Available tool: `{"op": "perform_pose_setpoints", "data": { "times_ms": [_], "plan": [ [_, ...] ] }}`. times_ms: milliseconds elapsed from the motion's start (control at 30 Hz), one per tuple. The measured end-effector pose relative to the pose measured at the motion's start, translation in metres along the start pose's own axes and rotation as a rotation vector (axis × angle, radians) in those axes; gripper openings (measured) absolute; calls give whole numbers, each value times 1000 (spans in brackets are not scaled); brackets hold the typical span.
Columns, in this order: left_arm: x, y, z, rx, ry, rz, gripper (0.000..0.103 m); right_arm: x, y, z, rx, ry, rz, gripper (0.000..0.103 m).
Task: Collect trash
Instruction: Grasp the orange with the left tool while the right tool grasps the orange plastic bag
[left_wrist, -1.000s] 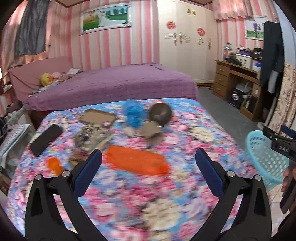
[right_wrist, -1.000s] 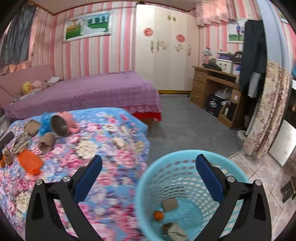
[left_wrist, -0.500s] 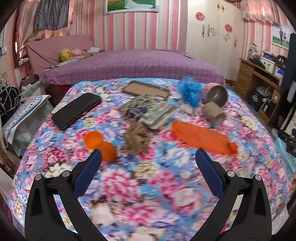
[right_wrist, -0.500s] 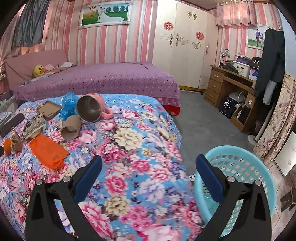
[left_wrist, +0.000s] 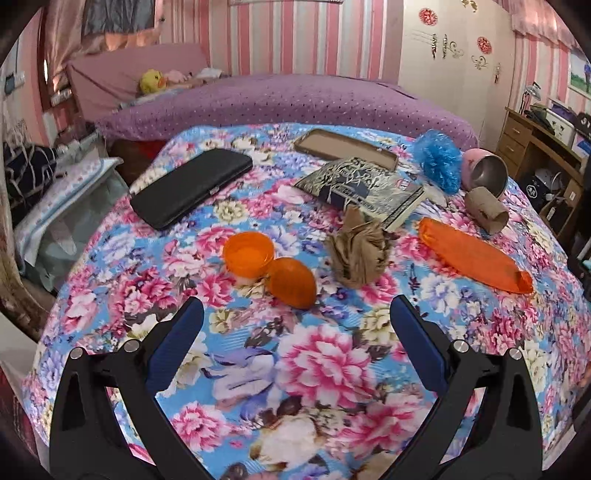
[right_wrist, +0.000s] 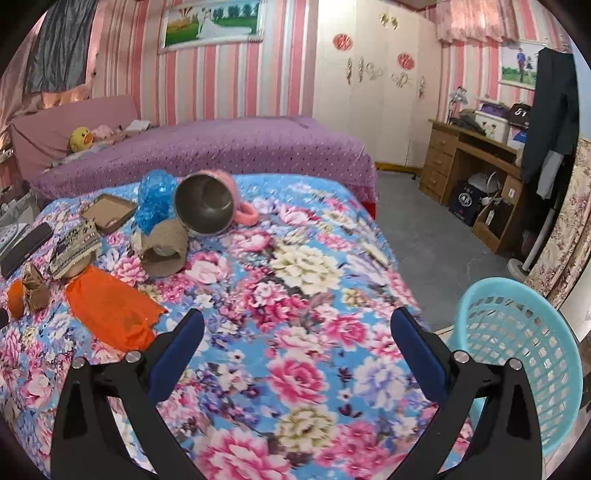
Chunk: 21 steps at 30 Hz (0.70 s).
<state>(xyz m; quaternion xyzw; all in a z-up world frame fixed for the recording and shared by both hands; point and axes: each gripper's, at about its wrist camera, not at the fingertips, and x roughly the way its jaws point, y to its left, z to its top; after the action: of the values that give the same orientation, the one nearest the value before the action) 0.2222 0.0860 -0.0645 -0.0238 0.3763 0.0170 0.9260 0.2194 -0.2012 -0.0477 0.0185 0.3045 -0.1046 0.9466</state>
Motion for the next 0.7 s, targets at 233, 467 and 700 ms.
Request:
{"op": "perform_pose_setpoints", "data": {
  "times_ms": [233, 467, 700],
  "plan": [
    [20, 13, 4, -80, 42, -25, 85, 19, 11, 0, -31, 68, 44, 99],
    [36, -2, 8, -26, 62, 21, 53, 28, 8, -1, -12, 104, 81, 99],
    [32, -4, 8, -20, 54, -26, 28, 28, 17, -1, -53, 109, 98, 99]
  ]
}}
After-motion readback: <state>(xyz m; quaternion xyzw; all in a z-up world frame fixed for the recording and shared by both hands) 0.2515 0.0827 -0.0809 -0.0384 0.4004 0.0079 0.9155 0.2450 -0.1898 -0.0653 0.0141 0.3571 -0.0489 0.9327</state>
